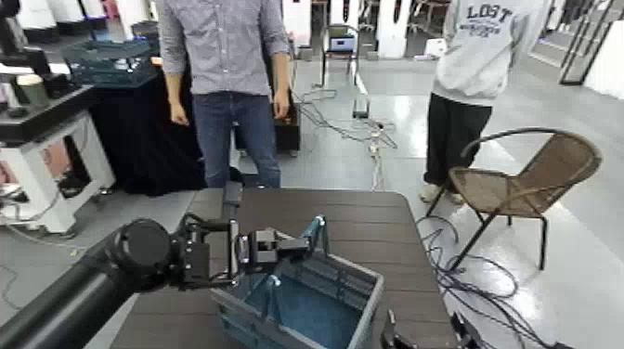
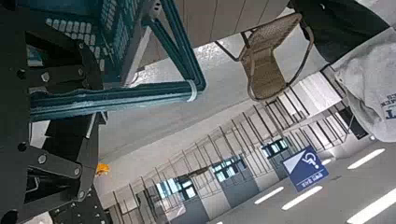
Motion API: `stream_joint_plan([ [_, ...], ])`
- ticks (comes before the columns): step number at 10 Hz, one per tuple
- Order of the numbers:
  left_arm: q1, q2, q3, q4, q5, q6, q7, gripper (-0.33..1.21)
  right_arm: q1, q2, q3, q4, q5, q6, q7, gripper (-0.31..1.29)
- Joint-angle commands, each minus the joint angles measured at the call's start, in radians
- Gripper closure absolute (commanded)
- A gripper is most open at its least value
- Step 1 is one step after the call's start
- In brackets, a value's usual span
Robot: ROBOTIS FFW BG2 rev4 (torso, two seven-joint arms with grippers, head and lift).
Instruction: Grasp the handle of the crate.
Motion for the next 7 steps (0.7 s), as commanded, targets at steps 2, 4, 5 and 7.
stream_joint_plan([
  [2,0.022,0.001,0.032,-0.039,0.0,-0.002,0.002,1.19,0.003,-0.001,-0.002,0.001,-0.007,0.002,0.0,0.15],
  [4,0.049,0.002,0.069,-0.085,-0.001,0.0,0.02,1.19,0.004,0.001,-0.003,-0.001,-0.008,0.005,0.0,0.15],
  [5,0.077,0.004,0.097,-0.122,-0.001,0.003,0.045,1.19,0.006,0.001,-0.005,-0.002,-0.008,0.005,-0.002,0.15],
  [7,0.157,0.006,0.181,-0.243,-0.001,0.023,0.127,1.19,0.009,0.004,-0.008,-0.005,-0.005,0.006,-0.002,0.15],
])
